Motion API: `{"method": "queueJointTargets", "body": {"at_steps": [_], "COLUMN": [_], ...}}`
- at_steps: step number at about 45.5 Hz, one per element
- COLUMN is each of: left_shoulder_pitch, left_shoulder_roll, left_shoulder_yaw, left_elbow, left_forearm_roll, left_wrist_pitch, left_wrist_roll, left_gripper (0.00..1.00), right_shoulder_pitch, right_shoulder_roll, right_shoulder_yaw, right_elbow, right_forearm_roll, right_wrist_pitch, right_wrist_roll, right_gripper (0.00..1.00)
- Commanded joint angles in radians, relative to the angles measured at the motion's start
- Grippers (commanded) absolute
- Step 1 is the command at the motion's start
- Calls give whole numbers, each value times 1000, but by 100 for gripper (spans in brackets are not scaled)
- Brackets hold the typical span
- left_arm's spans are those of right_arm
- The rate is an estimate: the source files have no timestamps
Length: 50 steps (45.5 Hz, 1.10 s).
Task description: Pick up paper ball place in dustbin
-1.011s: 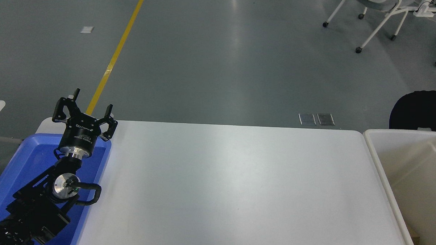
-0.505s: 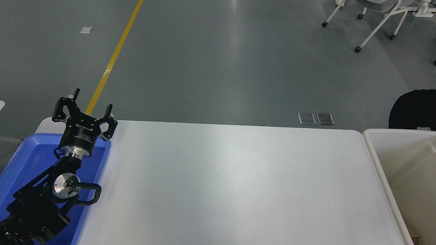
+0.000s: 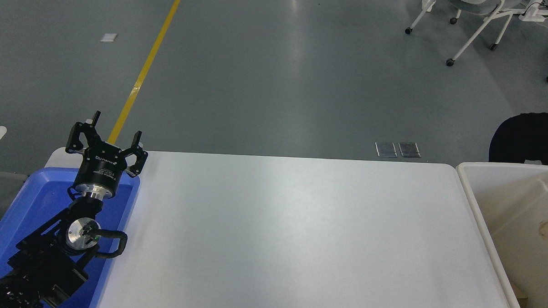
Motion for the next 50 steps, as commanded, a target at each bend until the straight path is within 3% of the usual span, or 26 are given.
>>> {"method": "queueJointTargets", "body": {"at_steps": [1,16,28,36,42,50], "left_shoulder_pitch": [0,0,0,-1,-1,-1], "left_shoulder_roll": [0,0,0,0,0,0], "left_shoulder_yaw": [0,0,0,2,2,2], "left_elbow": [0,0,0,0,0,0], "left_forearm_roll": [0,0,0,0,0,0], "left_wrist_pitch": [0,0,0,0,0,0], "left_wrist_roll": [0,0,0,0,0,0], "left_gripper": [98,98,98,98,98,98], "right_shoulder_pitch": [4,23,76,239,490,798], "right_shoulder_roll": [7,50,55,-2,-94,-100], "right_shoulder_yaw": [189,547,550,393,155,-130], "right_elbow": [14,9,14,127,364,577], "right_forearm_roll": [0,-13,-18,-18,-20,-21], "right_wrist_pitch": [7,0,6,15,33,113], "right_wrist_roll": [1,14,14,13,13,11], "right_gripper": [100,100,100,100,100,100]}}
